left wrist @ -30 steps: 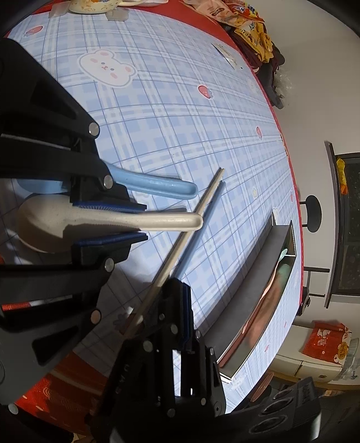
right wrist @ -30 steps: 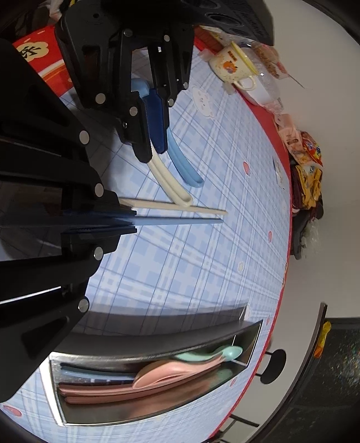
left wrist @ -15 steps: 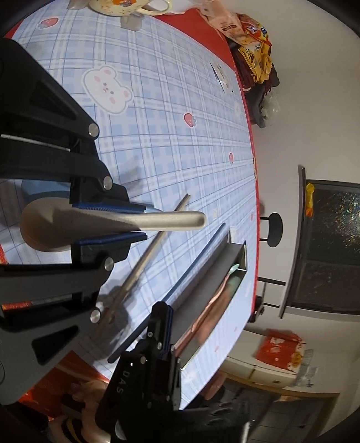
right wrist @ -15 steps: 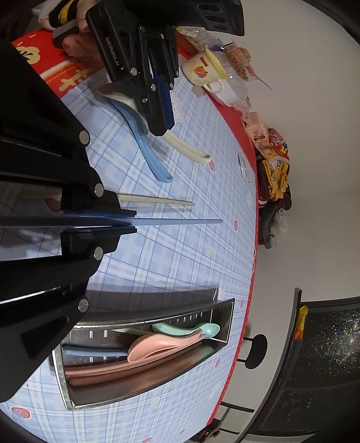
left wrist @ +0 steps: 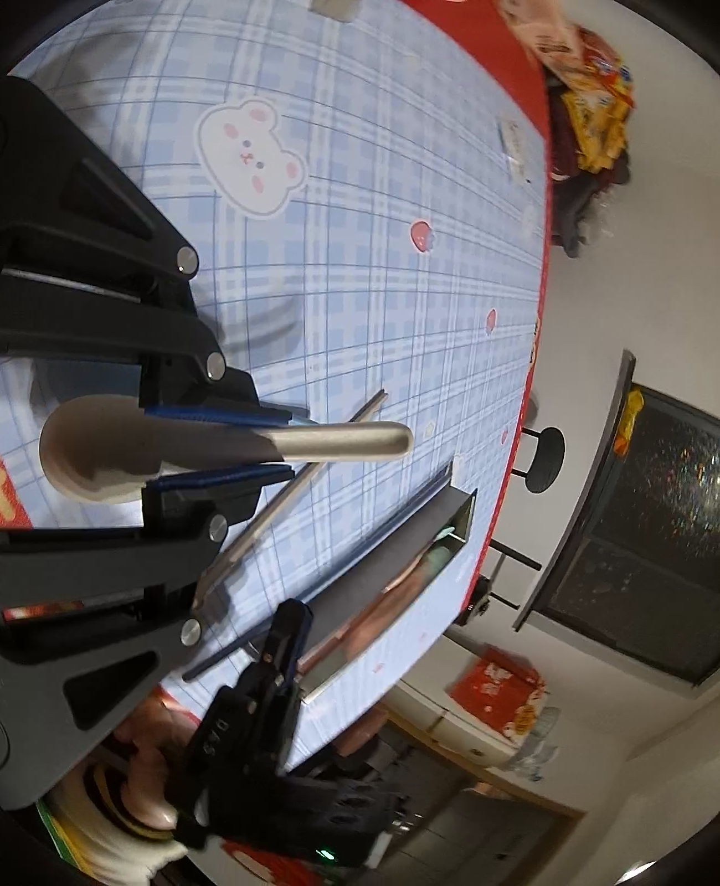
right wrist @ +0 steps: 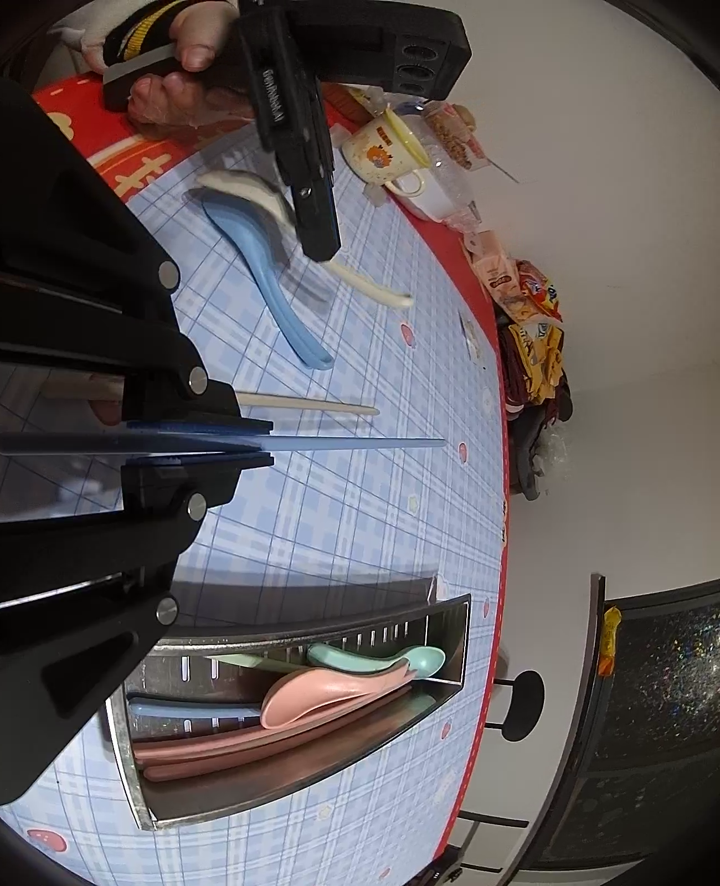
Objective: Organize utensils
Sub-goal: 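Carry the beige spoon with the left tool while the right tool carries the chopstick into the tray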
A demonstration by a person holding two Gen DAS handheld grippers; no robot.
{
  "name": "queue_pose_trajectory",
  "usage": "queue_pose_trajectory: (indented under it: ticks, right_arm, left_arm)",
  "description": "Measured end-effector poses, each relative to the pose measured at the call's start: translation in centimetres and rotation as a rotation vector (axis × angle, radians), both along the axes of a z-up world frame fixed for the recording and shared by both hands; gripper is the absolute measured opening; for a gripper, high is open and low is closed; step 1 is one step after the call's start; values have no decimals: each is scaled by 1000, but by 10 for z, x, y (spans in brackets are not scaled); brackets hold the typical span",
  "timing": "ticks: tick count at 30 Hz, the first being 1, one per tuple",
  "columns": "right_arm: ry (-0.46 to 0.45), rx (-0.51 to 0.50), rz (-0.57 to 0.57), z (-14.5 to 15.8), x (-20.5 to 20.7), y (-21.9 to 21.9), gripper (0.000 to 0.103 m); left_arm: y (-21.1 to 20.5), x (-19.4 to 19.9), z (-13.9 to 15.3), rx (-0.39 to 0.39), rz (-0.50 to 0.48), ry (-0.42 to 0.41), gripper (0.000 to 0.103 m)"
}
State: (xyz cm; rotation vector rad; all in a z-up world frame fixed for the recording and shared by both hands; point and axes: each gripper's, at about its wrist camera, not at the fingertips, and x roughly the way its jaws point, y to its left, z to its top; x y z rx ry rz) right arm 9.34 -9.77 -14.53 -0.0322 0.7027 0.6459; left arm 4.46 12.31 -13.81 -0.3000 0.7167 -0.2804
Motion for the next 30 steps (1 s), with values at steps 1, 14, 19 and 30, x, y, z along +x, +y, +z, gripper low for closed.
queue_pose_trajectory:
  ticks: [1,14,19,30]
  right_arm:
    - [1,5,0,0,0,-1,6]
    - [60,205,-23,4,7,-39,6]
    - [37,255,-49,16,14,-66,6]
    - [2,281,-166,19,64,-130,6]
  left_arm:
    - [2,-2,4,-20,1,1,18]
    - [-50,6,40,-42,-28,15,18]
    - [-81,25,50,-62,-39,17,18]
    - [-154,76,56,-106,-14,54,18]
